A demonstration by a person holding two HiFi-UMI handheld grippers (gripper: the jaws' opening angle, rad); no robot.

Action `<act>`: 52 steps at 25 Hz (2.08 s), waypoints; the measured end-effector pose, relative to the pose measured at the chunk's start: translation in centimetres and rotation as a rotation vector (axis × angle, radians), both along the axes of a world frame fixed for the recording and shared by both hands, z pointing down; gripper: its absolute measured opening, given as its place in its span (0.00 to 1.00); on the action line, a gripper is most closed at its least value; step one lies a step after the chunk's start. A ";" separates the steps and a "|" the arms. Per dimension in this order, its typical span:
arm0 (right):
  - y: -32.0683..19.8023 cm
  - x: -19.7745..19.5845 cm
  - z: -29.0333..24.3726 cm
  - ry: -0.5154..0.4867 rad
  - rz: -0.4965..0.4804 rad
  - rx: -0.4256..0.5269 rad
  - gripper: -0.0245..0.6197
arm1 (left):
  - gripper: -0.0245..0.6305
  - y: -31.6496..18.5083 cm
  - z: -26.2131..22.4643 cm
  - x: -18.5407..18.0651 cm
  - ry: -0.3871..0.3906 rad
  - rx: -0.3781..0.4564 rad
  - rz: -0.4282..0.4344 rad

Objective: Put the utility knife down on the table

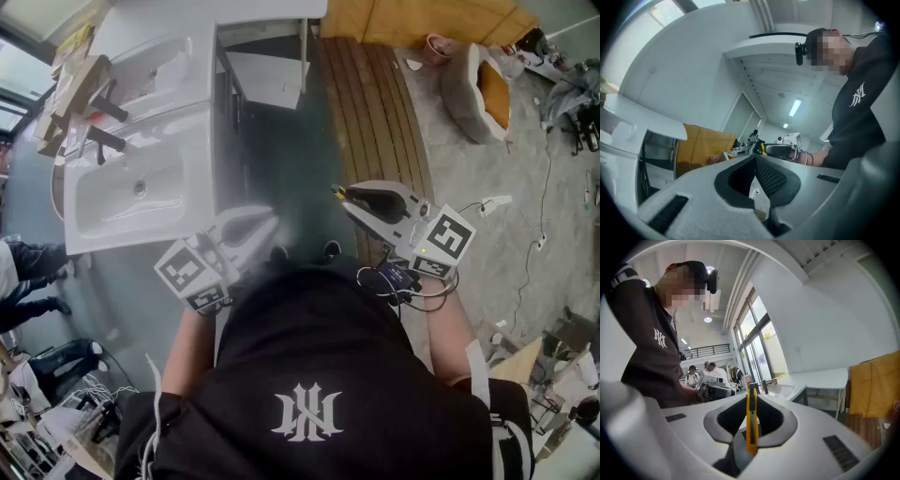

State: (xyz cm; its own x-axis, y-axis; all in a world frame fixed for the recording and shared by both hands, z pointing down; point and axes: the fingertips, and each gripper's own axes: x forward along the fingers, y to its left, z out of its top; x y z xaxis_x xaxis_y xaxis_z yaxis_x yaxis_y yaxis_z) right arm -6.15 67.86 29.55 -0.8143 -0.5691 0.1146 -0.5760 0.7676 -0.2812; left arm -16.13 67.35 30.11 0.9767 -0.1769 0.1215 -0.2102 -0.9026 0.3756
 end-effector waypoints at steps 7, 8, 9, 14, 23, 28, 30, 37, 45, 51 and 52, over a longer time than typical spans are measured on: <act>0.6 1.4 -0.5 -0.010 -0.007 0.022 0.13 | 0.05 0.4 -1.2 2.8 0.026 0.006 -0.002; 0.8 2.0 -0.6 -0.014 -0.009 0.023 0.13 | 0.05 0.5 -1.2 3.4 0.022 0.004 -0.006; 0.9 2.6 -0.6 -0.019 -0.006 0.021 0.13 | 0.05 0.6 -1.2 4.0 0.019 0.003 -0.007; 0.4 5.3 -1.0 -0.073 0.016 0.012 0.13 | 0.05 0.5 -1.4 6.2 0.008 0.018 -0.013; 0.1 9.0 0.0 -0.144 -0.052 -0.008 0.13 | 0.05 0.4 -0.8 10.1 -0.006 -0.006 -0.088; -3.9 8.6 1.0 -0.144 -0.037 -0.020 0.13 | 0.05 -2.4 0.2 8.9 0.010 -0.038 -0.145; -6.4 8.4 1.5 -0.131 -0.027 -0.020 0.13 | 0.05 -4.8 1.3 8.4 0.005 -0.052 -0.151; -16.9 6.8 1.2 -0.074 -0.012 -0.041 0.13 | 0.05 -16.0 1.5 7.6 0.060 -0.038 -0.128; -29.2 3.6 -0.7 -0.019 -0.011 -0.015 0.13 | 0.05 -28.5 1.0 6.1 0.102 -0.045 -0.078; -36.4 5.8 -0.6 -0.053 0.032 -0.023 0.13 | 0.05 -35.8 0.9 7.4 0.136 -0.082 -0.073; -37.5 6.7 -0.4 -0.053 0.035 -0.023 0.13 | 0.05 -36.9 1.1 8.0 0.127 -0.082 -0.076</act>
